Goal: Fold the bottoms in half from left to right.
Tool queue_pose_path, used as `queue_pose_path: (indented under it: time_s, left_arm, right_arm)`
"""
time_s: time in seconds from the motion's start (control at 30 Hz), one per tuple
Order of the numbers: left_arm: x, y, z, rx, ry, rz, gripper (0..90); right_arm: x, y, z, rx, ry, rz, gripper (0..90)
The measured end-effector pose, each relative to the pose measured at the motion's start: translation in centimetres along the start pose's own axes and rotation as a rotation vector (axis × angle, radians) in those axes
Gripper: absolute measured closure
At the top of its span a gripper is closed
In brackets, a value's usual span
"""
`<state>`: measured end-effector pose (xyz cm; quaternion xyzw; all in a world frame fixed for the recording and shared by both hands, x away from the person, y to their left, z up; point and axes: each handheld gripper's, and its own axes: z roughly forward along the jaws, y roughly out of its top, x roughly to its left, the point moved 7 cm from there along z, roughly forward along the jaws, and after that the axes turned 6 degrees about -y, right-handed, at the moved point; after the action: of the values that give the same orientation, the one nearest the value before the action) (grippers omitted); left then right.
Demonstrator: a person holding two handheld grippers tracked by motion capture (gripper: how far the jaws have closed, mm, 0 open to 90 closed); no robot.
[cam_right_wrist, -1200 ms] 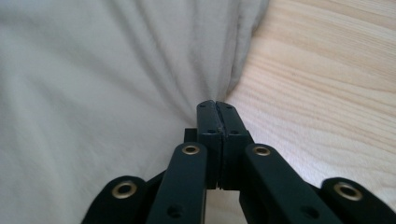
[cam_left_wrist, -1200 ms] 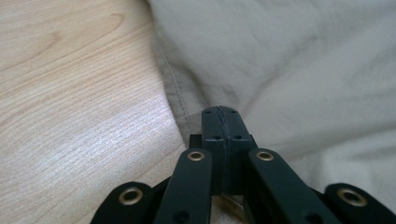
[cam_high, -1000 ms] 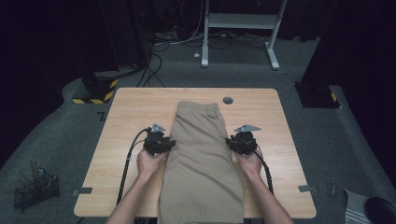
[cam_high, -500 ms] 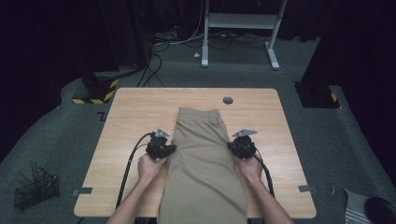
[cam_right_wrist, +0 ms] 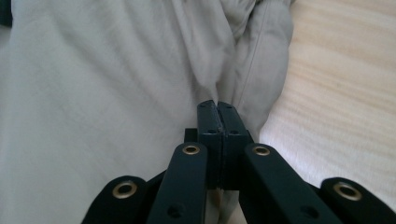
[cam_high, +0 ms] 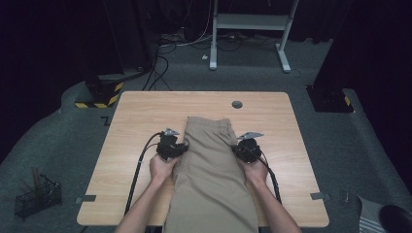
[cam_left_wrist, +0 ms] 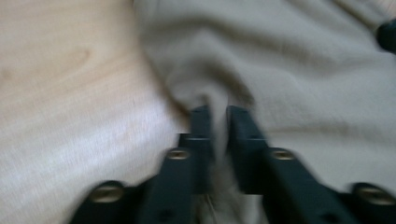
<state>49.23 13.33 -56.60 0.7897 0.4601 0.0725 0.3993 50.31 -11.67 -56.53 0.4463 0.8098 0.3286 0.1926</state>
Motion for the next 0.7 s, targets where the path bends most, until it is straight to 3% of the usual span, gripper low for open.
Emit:
queue_pose_path:
  time_s: [0.07,0.23,0.3,0.33,0.43,0.5,0.57,0.63,0.7]
  left_arm:
    - [-0.4,-0.5,-0.3,-0.003,-0.013,0.003,87.8]
    - [-1.8,-1.8,-1.4,0.022,-0.065,0.016,87.1]
    - [-1.9,-1.3,-1.6,0.010,-0.043,0.037,77.3]
    - [-1.9,-1.0,-1.5,0.002,-0.047,0.027,71.8]
    - [-1.7,0.3,-0.8,-0.011,-0.032,0.019,62.9]
    - [-1.6,0.5,-0.2,0.000,-0.024,0.014,65.4]
    - [-1.5,0.4,0.2,0.025,-0.004,0.038,76.5]
    - [-1.2,0.2,0.2,0.028,0.013,0.038,85.1]
    - [-1.0,0.4,0.4,0.024,0.001,0.024,86.5]
  right_arm:
    - [0.0,-0.6,-0.6,0.005,0.008,-0.003,90.0]
    - [0.4,-2.3,-2.5,0.019,0.032,-0.050,87.4]
    - [0.5,-2.4,-3.1,0.016,0.008,-0.066,75.1]
    - [0.5,-1.9,-3.3,-0.004,-0.001,-0.068,71.5]
    - [0.6,-0.5,-3.2,-0.041,-0.008,-0.054,67.0]
    - [0.6,0.3,-2.3,-0.042,0.003,-0.031,73.1]
    - [0.6,0.5,-1.5,-0.024,0.024,-0.029,86.7]
    - [0.1,0.3,-0.9,-0.012,-0.009,-0.072,89.7]
    - [-0.8,0.1,-0.7,-0.011,-0.009,-0.049,89.8]
